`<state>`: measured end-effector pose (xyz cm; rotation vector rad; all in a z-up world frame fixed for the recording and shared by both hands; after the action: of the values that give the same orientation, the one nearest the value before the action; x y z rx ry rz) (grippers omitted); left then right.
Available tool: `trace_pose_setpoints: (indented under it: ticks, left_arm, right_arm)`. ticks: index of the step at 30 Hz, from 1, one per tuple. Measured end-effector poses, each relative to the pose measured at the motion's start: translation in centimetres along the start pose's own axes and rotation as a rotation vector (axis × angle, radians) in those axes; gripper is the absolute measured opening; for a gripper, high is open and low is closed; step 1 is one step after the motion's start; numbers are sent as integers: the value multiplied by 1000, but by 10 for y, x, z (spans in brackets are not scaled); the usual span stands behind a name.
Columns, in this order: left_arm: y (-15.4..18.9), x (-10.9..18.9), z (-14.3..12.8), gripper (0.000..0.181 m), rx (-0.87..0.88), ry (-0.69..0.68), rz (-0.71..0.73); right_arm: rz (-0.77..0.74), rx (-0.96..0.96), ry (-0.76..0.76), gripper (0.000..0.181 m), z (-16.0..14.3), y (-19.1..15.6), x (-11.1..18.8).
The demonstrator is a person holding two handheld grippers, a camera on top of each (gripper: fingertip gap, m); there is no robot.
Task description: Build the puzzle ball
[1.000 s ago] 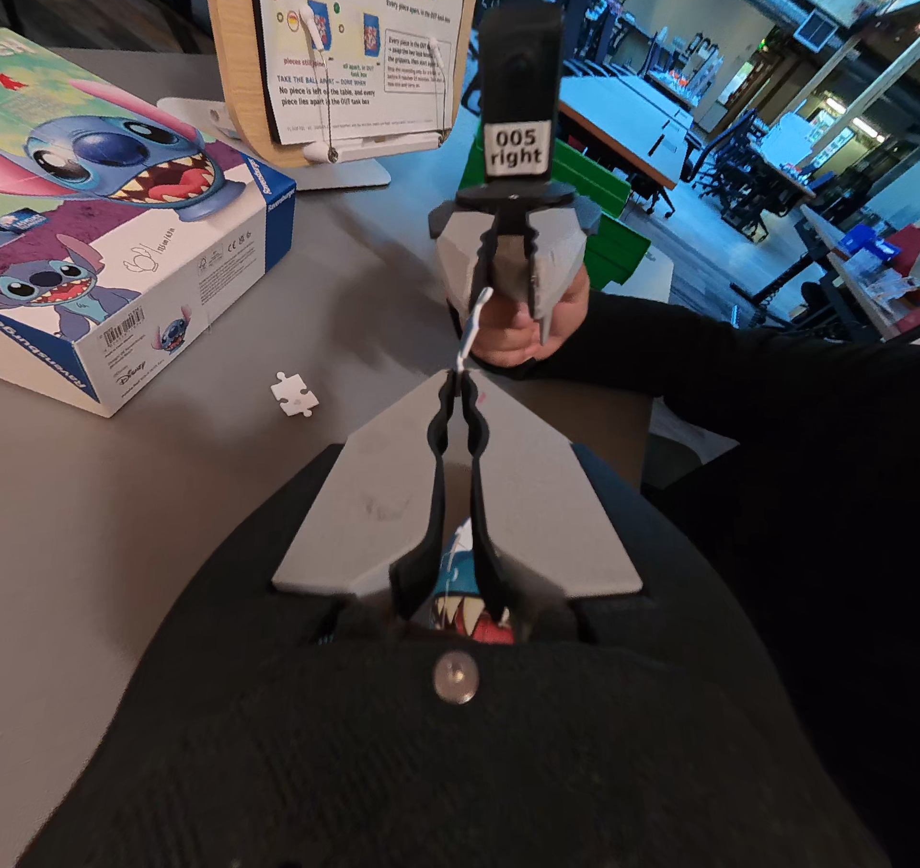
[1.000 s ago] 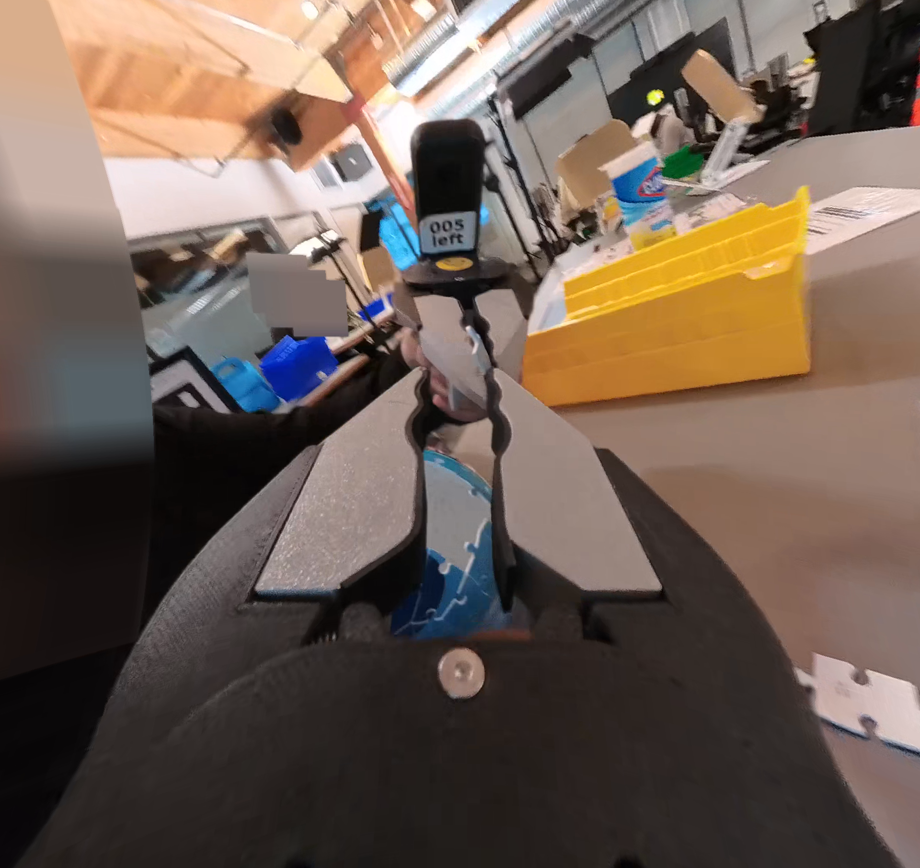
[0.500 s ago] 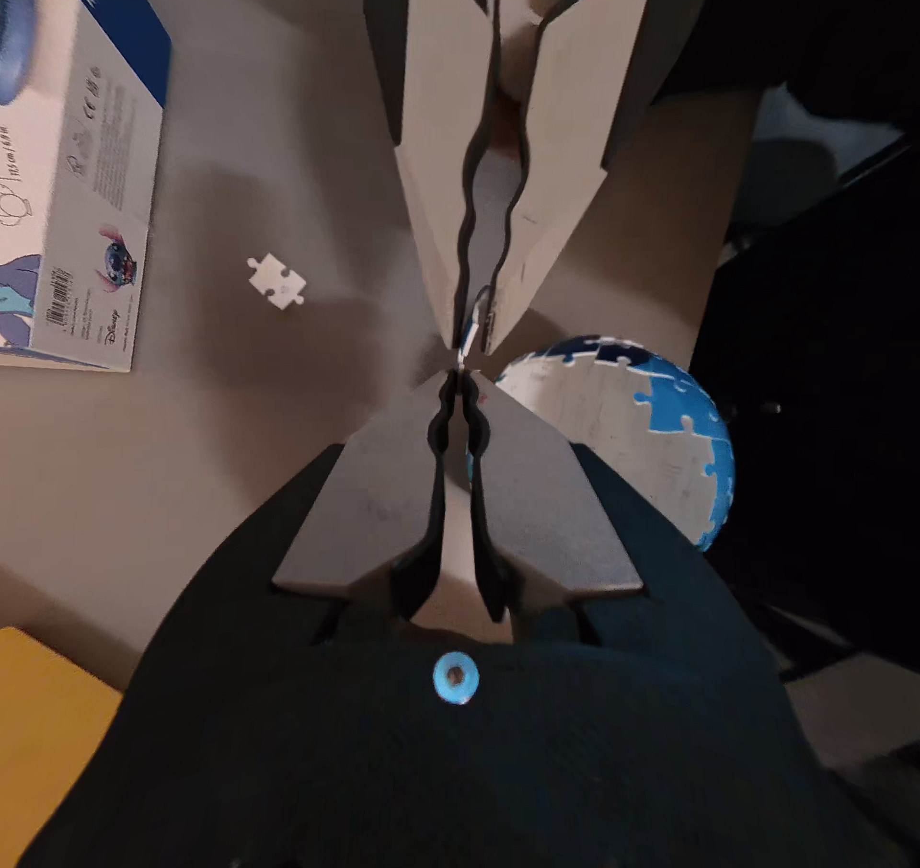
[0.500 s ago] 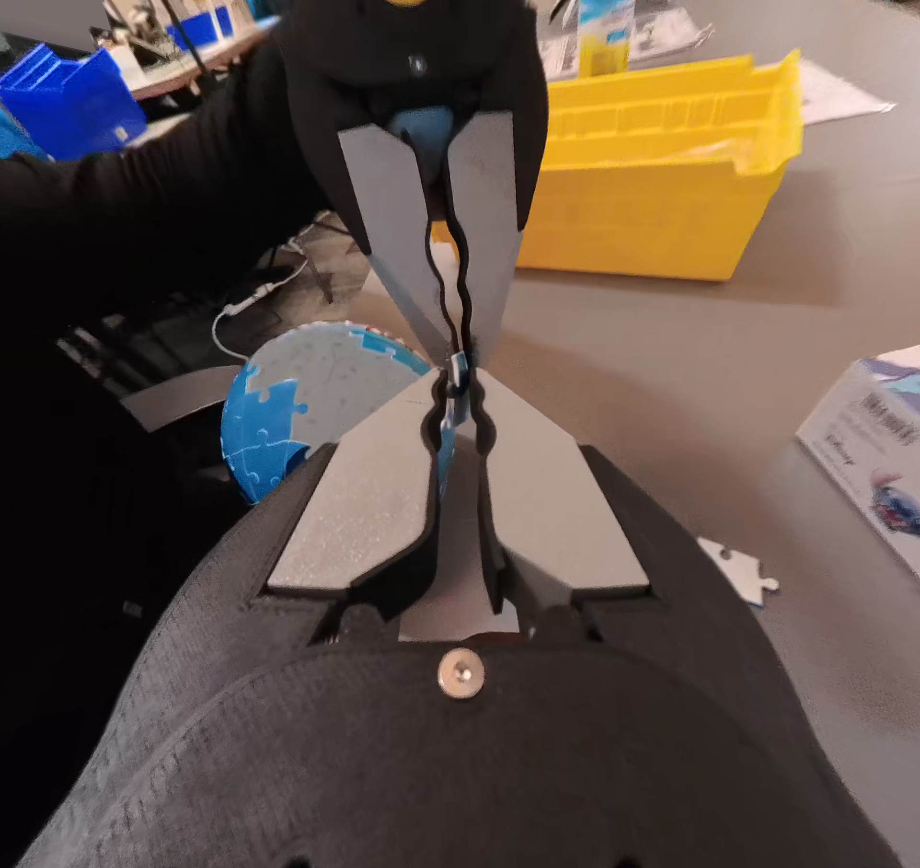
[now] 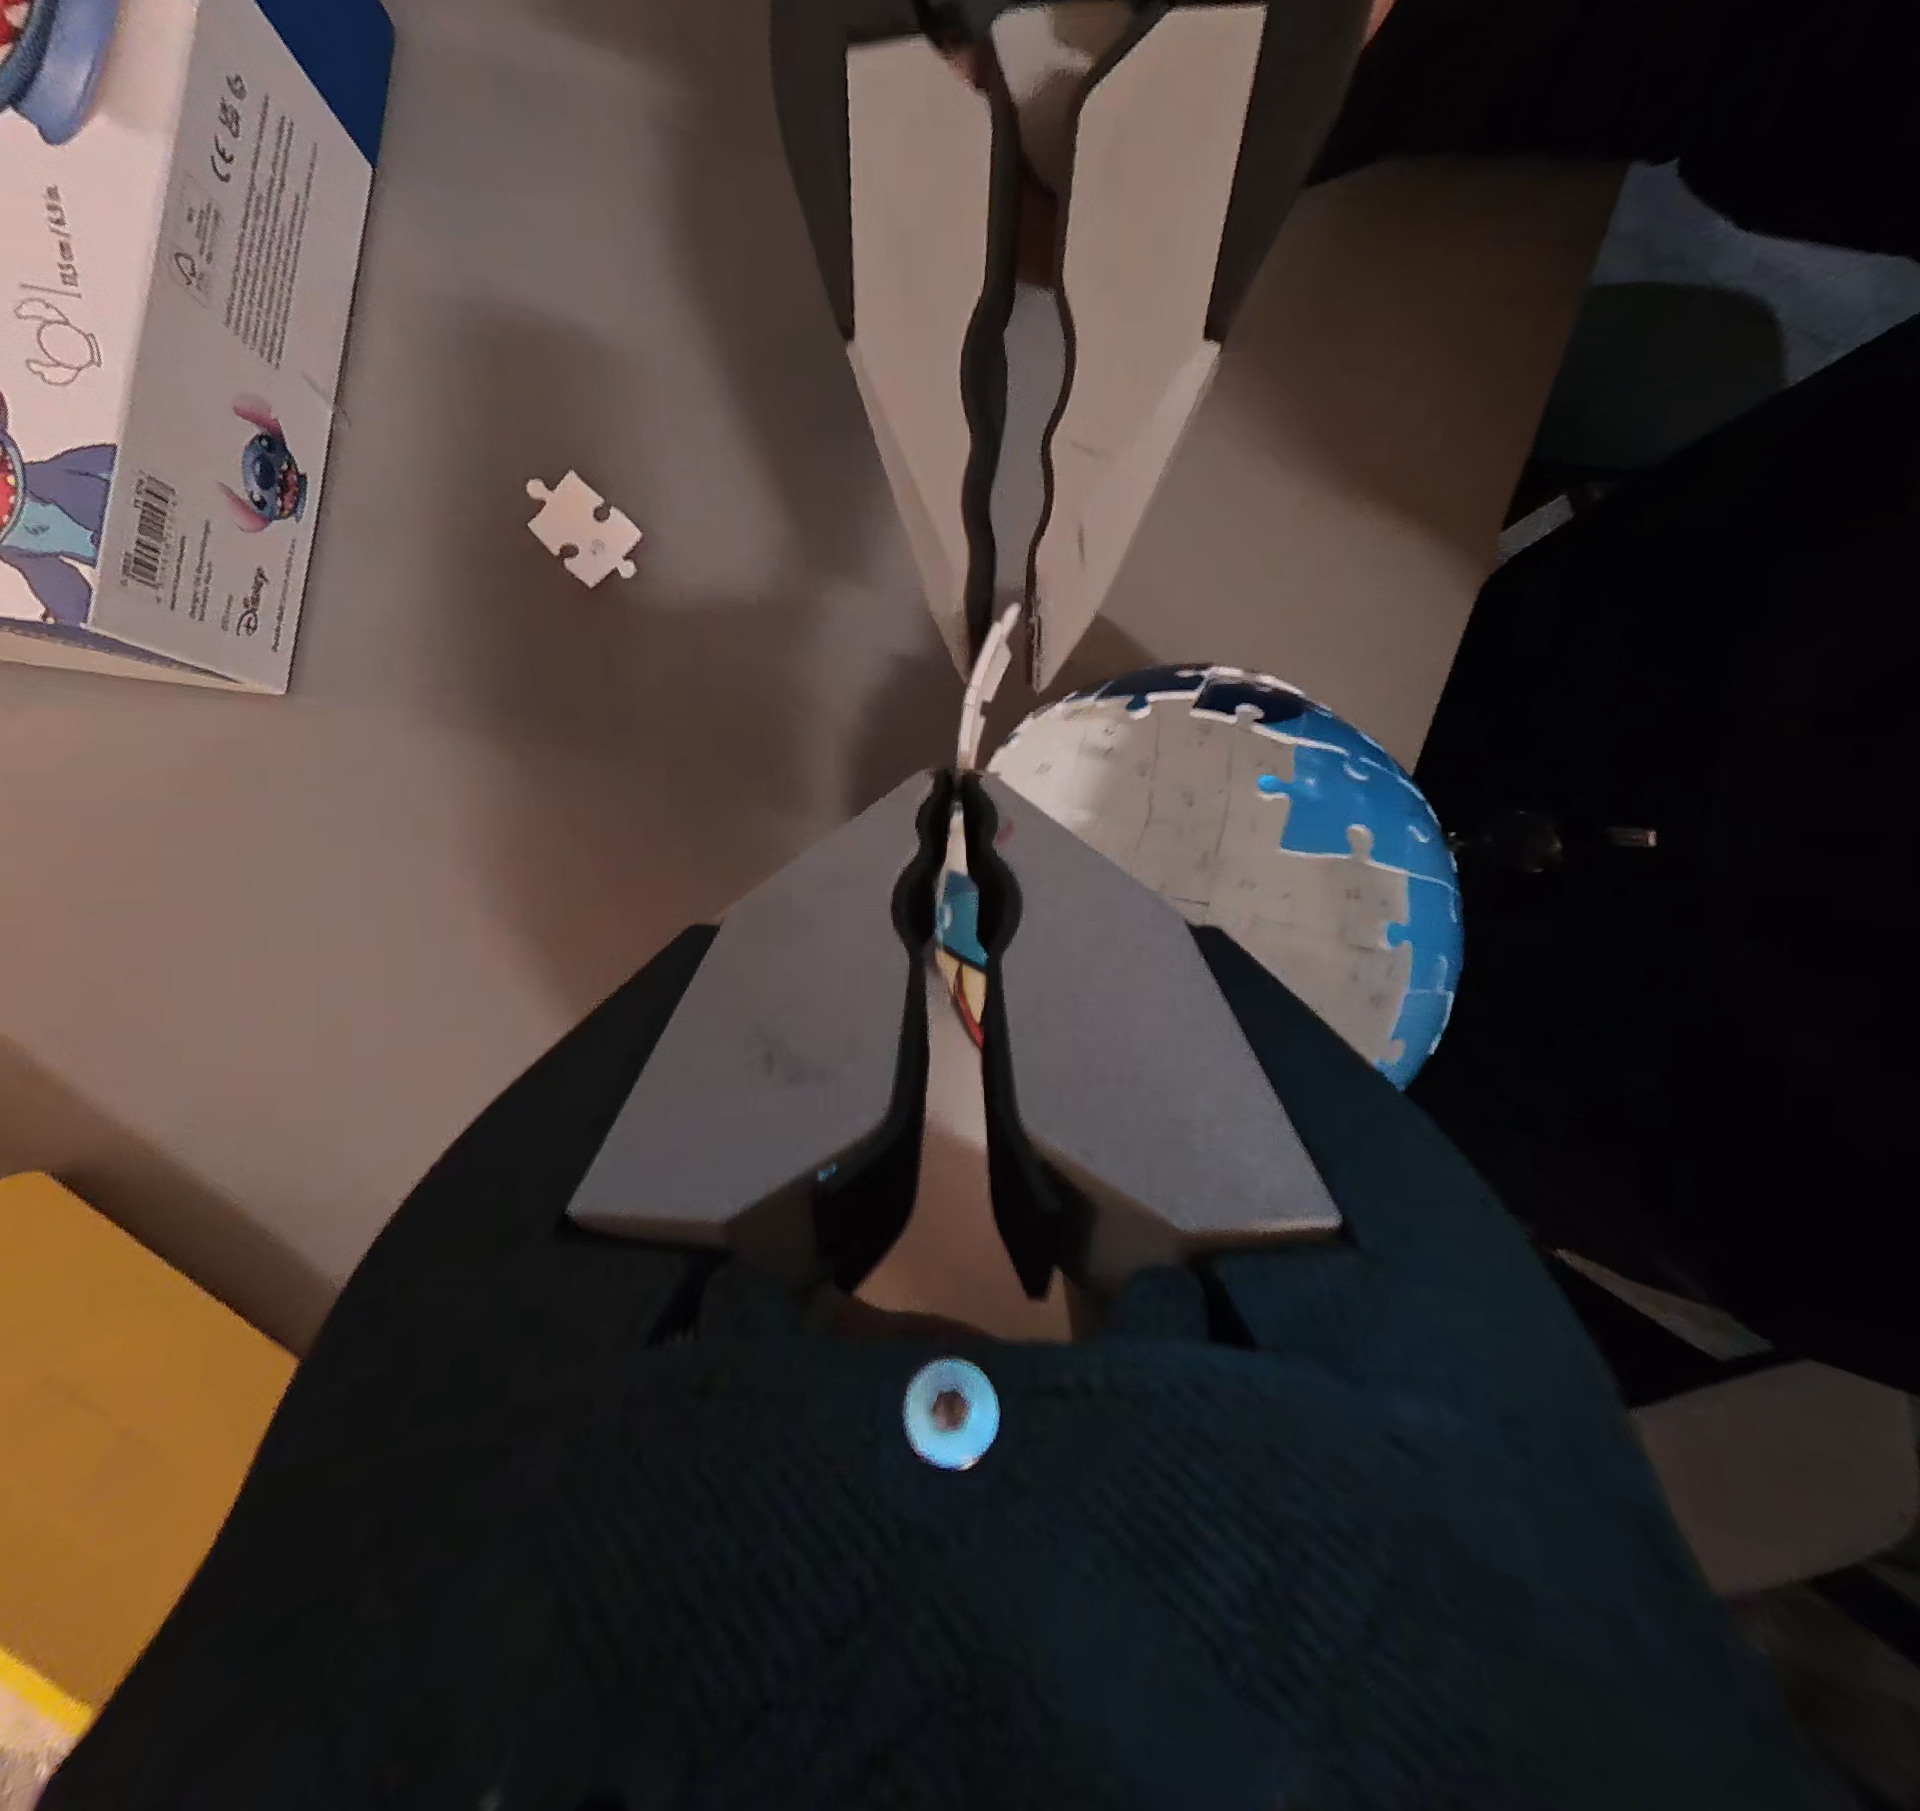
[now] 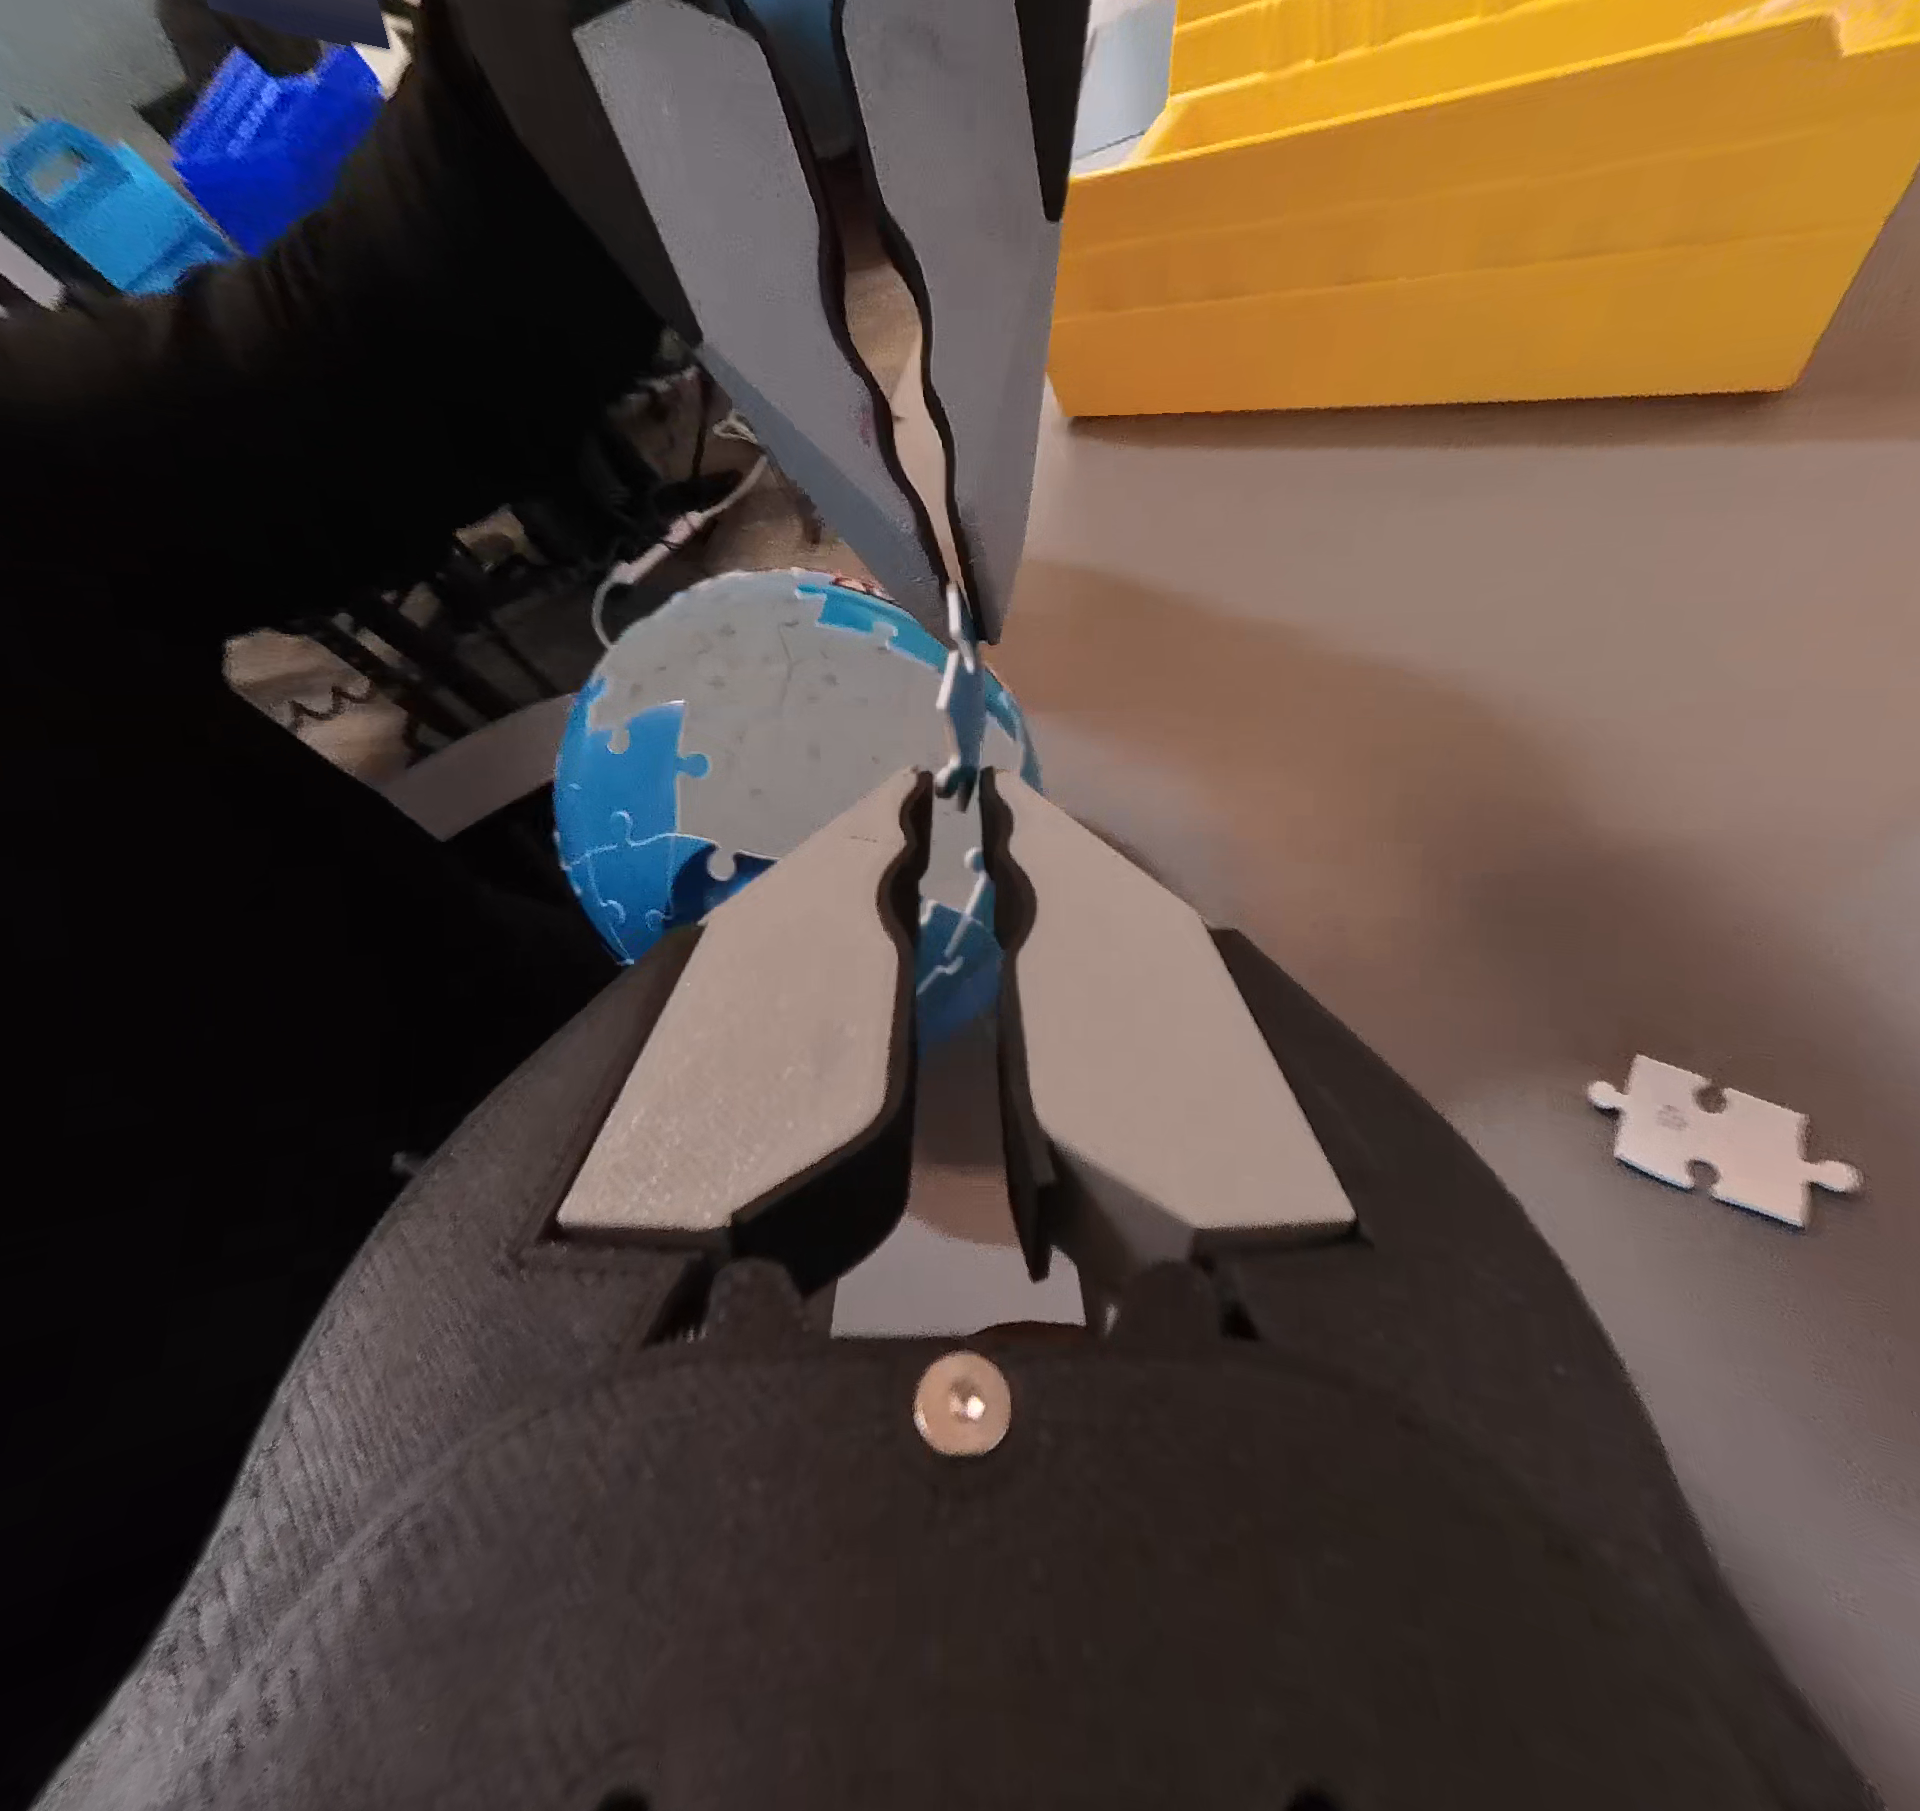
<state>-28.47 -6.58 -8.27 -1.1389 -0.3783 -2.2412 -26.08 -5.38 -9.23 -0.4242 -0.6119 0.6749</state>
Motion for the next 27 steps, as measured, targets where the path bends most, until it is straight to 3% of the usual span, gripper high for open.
trace_pose_setpoints:
  ticks: [7, 12, 18, 22, 27]
  left_arm:
    - [7, -7, -3, 0, -5, -54, -10]
    - [9, -13, -6, 0, -18, -69, -11]
    - [9, -10, -5, 1, -7, 12, 3]
    - [5, -2, -14, 14, 24, 75, 29]
    - [-8, 16, -27, 14, 100, 178, 75]
  right_arm:
    - [-31, 46, 33, 16, 8, -7, 0]
    - [-116, 95, -12, 1, -1, -1, -9]
    - [-112, 38, 15, 0, -1, 0, -9]
    - [-136, -1, 20, 0, -6, 1, -10]
    - [-250, 31, 13, 0, -8, 2, -12]
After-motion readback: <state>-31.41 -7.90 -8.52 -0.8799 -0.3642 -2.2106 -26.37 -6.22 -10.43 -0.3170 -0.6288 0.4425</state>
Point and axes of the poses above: each gripper's, where its closed fingertips meet, x back along the fingers, z out of its top, y = z × x across the jaws, the point moved 1 cm from there along x, back along the fingers, and after that the axes turned 14 degrees about -x, right-handed, at the moved point
